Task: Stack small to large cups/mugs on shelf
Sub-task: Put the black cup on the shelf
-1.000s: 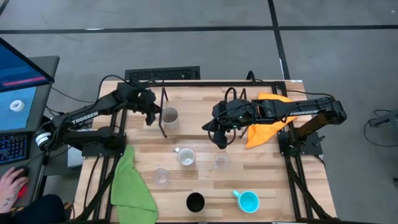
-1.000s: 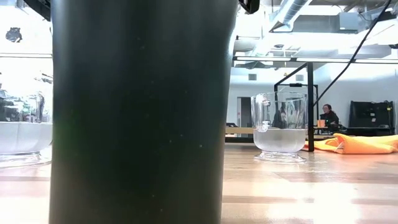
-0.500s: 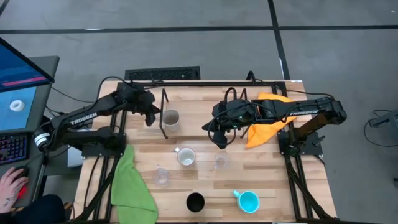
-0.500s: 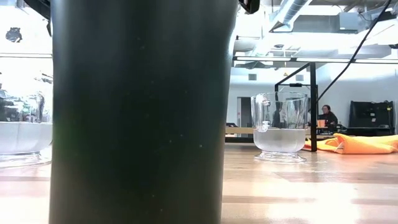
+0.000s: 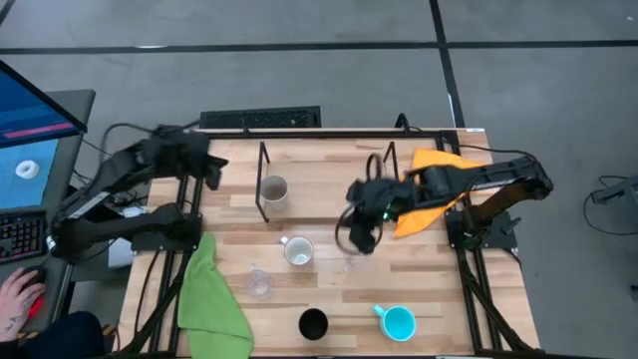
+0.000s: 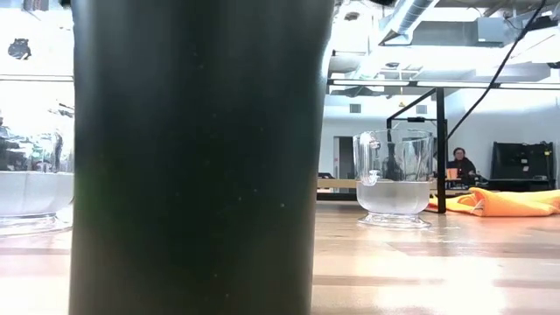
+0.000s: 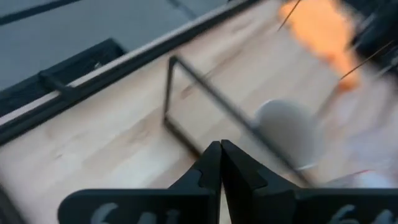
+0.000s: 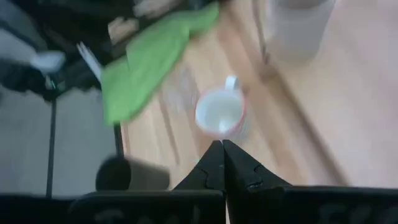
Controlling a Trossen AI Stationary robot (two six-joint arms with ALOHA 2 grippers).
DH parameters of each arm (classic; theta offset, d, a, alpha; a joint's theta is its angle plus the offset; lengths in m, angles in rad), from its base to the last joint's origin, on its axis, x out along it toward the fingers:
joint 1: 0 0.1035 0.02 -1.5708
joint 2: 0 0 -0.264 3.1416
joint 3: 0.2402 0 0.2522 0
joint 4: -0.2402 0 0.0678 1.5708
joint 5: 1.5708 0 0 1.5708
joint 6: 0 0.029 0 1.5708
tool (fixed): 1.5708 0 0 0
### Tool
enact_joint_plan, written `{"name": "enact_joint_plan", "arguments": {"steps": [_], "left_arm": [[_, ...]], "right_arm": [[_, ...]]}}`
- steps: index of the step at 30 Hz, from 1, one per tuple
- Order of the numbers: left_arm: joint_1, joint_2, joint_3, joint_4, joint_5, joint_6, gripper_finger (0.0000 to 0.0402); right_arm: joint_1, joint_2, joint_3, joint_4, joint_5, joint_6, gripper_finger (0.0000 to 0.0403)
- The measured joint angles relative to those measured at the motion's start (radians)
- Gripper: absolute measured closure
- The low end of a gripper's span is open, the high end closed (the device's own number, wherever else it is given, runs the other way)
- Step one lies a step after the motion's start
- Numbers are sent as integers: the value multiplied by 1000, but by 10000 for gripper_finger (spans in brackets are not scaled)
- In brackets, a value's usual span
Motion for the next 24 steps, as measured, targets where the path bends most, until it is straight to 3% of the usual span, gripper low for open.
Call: {"name": "enact_joint_plan", "arguments": {"steps": [5,10,18,24], "left_arm": [[-75,-80,63,10,14,-163,401],[-136,-123,89,9,14,-256,401],[-188,-119,95,10,6,-288,401],[-188,-115,95,10,0,-288,401]], "right_arm": [[103,76,4,-19,-5,87,374],[181,157,4,62,-28,106,321],[243,288,19,206,-40,106,223],[254,407,87,193,-44,65,209]]}}
